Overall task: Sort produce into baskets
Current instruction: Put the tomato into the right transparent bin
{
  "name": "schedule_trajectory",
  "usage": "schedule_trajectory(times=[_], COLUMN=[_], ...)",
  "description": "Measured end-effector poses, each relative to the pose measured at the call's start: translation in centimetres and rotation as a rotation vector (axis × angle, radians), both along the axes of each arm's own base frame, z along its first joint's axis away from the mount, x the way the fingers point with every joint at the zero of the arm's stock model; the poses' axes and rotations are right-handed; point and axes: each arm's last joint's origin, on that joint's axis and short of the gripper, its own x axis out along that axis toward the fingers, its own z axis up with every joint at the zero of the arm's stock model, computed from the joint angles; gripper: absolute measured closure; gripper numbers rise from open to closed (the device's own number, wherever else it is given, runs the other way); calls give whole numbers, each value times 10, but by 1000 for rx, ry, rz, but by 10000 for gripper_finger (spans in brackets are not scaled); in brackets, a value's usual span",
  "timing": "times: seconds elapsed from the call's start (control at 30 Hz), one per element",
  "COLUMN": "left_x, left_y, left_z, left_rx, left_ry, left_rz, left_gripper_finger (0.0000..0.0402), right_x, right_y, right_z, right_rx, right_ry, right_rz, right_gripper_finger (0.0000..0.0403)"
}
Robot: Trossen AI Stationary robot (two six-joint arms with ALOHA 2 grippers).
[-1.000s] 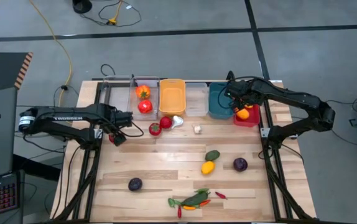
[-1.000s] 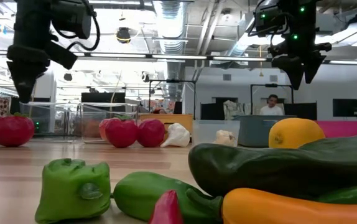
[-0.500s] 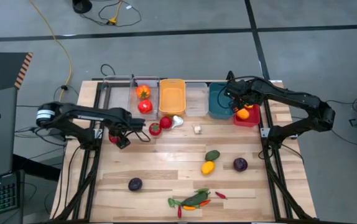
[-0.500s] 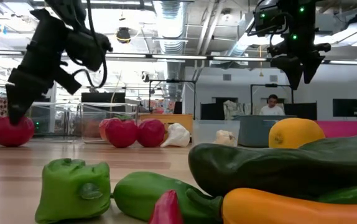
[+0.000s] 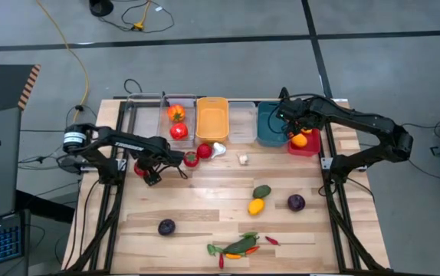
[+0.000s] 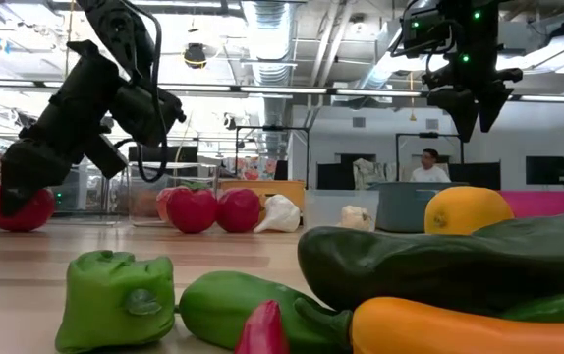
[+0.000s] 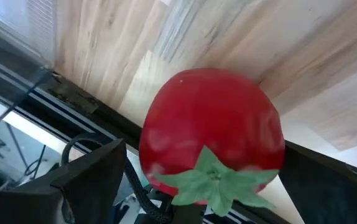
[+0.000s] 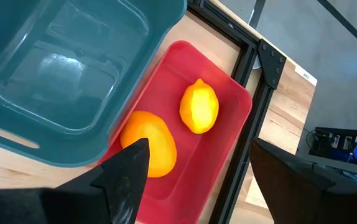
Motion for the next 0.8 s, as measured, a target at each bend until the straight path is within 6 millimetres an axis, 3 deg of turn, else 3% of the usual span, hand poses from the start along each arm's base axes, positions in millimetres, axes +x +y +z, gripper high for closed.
schedule_trajectory(times=[0.3, 0.5, 0.67, 0.8], left_x=[3, 7, 27, 51], left_y=[-1, -3, -8, -12], left_z=[-2, 0, 16, 41], left_rx=[-57, -134, -209, -238], left_ry=[-30, -61, -162, -287], left_rz=[0, -18, -93, -162], left_gripper_finger=[98, 114, 114, 114], right_x=[0, 0, 0, 0], right_y=[0, 0, 0, 0], right_z=[0, 0, 0, 0], right_rx=[0, 0, -1, 0], right_ry=[0, -1, -1, -1], right_rz=[0, -1, 0, -1], right_gripper_finger=[99, 99, 99, 99])
